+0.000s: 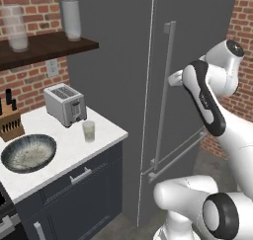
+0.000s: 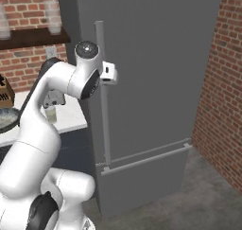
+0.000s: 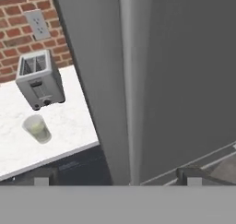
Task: Grab a lemon wedge from the fridge and one ice cube from the ice bowl, and put them in the glass of lemonade.
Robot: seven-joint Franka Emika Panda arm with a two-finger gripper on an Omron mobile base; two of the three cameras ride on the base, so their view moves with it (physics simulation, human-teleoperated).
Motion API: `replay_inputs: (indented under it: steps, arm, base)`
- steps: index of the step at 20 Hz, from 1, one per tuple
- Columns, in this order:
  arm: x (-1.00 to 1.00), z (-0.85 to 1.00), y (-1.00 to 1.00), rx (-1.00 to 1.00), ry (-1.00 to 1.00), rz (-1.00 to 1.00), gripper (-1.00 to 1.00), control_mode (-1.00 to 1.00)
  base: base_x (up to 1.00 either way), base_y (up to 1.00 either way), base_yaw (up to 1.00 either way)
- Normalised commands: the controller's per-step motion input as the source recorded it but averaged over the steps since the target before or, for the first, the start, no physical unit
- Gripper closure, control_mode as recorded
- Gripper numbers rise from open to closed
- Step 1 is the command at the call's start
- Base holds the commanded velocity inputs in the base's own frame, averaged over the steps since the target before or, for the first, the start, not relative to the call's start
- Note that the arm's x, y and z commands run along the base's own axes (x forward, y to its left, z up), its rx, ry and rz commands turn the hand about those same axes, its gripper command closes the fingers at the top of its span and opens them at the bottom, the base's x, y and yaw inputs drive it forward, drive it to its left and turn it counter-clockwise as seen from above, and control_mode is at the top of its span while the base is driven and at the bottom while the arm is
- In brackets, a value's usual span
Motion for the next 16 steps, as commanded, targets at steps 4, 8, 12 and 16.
replay_inputs:
  steps: [4,8,12,16]
  arm:
    - [0.70,-0.13,-0.18,0.05,-0.01,0.14,-1.00,-1.00]
    - [0.41,0.00,-0.02,0.00,0.02,0.03,-1.00,-1.00]
    - [0.74,-0.19,0.00,0.00,0.00,0.00,-1.00,-1.00]
    - [0.71,-0.35,0.00,0.00,-0.03,0.00,-1.00,-1.00]
  base:
    - [0.00,0.00,0.00]
    - [0.00,0.00,0.00]
    - [0.00,0.00,0.00]
    - [0.00,0.00,0.00]
